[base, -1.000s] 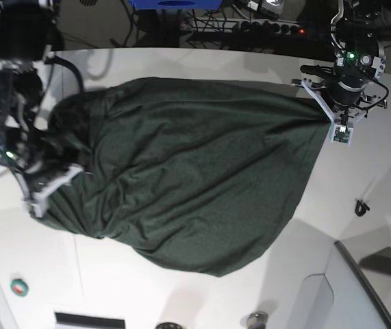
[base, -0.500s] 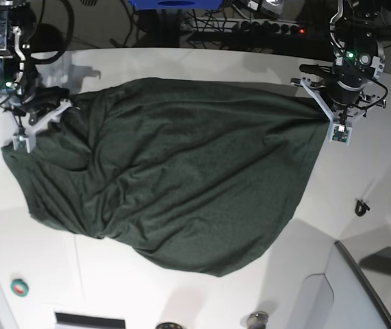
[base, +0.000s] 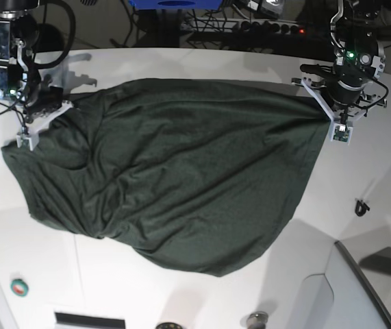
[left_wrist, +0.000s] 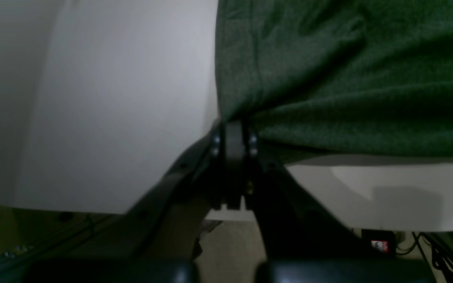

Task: Layout the t-shirt on the table in an organized manner, then fold the t-shirt properly
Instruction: 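Smooth the shirt edge with the right gripper, regrasping the corner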

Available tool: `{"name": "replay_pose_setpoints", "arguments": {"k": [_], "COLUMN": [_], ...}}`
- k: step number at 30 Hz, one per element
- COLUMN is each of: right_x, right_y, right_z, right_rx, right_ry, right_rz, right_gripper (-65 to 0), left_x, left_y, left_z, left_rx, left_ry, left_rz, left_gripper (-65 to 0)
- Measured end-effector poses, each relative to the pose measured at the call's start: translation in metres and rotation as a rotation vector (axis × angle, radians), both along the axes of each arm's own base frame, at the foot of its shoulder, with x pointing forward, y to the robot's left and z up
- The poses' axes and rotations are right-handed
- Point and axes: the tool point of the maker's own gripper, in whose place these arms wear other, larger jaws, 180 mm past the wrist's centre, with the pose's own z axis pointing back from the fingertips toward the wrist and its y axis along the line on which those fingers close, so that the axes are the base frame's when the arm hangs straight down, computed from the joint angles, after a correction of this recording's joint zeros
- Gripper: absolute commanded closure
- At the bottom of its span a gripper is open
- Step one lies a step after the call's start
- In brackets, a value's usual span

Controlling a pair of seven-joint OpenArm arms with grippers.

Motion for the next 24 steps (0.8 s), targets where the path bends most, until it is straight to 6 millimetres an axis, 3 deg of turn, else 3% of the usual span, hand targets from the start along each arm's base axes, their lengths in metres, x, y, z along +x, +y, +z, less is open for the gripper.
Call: {"name": "replay_pose_setpoints", "arguments": {"k": [5,12,15,19,21,24], "right_x": [-0.031,-0.049,-0.060,-0.041,-0.040,-0.054], "right_y": [-0.002,-0.054,-0.051,-0.047,-0.038,-0.026], "right_z": [0.018,0.076,0.077,0.081,0.061,0.030], "right_rx": [-0.014,-0.130,-0.127,-0.116,-0.084,-0.020], "right_ry": [0.003,-0.125,-0.100,-0.151,-0.105,0.019], "right_rz": [0.002,-0.124,-0.127,-0.122,-0.112,-0.127], "right_gripper": [-0.8,-0.8,-0.8,-0.8,-0.8,-1.5], "left_x": [-0.001,-0.001,-0.001,0.001,0.002,0.002], "left_y": [0.000,0.000,0.000,-0.001,-0.001,-0.001], "left_z": [0.000,0.000,0.000,0.000,0.000,0.001], "left_rx": [-0.001,-0.003,-0.001,-0.002,-0.001,-0.003], "left_ry": [0.001,0.000,0.002,-0.002,-0.003,-0.005], "left_rz": [0.003,0.002,0.001,-0.003,-0.003,-0.003], "left_gripper": [0.0,0.0,0.0,0.0,0.0,0.0]}}
